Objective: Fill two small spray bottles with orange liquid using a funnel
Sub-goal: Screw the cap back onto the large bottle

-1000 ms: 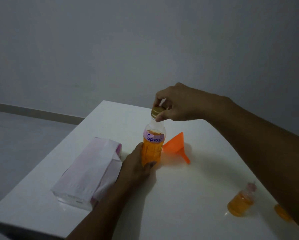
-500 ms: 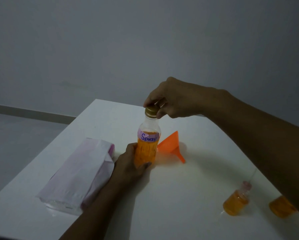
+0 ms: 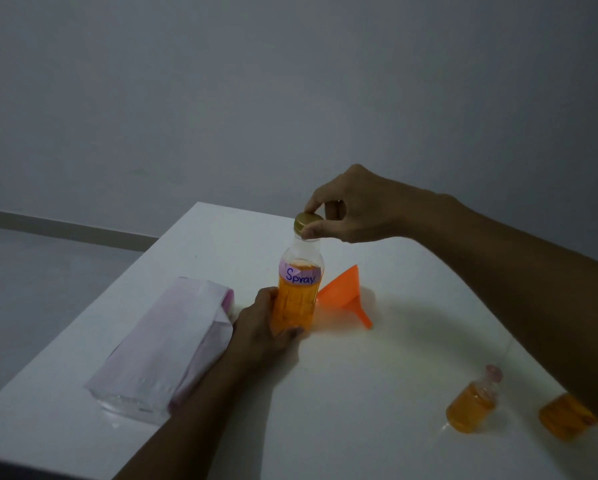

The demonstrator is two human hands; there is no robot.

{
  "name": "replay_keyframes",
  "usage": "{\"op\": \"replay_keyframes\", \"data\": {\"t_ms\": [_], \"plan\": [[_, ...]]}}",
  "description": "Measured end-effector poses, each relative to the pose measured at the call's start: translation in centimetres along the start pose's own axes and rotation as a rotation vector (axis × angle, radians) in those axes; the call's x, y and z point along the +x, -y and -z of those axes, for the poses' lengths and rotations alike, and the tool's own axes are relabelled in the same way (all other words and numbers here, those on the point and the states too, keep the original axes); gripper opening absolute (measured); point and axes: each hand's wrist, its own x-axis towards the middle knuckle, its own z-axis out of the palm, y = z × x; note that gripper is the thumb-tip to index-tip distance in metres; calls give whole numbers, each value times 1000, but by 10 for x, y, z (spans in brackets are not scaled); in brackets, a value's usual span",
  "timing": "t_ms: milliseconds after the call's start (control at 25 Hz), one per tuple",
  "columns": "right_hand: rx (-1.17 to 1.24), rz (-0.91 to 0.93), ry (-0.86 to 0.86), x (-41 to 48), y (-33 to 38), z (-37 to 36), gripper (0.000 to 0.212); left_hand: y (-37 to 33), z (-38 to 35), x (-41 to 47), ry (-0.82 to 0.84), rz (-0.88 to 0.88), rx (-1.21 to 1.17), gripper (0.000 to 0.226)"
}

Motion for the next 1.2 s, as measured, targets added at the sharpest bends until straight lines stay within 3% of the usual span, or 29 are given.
{"op": "replay_keyframes", "data": {"t_ms": [120, 360, 520, 640, 880, 1080, 1200], "plan": [[54, 56, 30, 1, -8, 5, 54, -1, 2, 0, 16, -7, -2, 61], [-228, 150, 119, 15, -9, -9, 47, 0, 3, -3, 35, -56, 9, 56], [-342, 135, -12, 13, -6, -22, 56, -2, 0, -5, 9, -98, 32, 51], [-422, 46, -77, 13, -2, -27, 62, -2, 0, -6, -16, -112, 45, 49], [-365, -218, -71, 8, 11, -30, 67, -5, 2, -8, -13, -82, 63, 52], [-114, -297, 47, -16, 4, -5, 92, -2, 6, -6, 95, 80, 44, 68], [94, -374, -42, -65, -6, 16, 59, -7, 9, -2, 229, 158, 256, 109]]}}
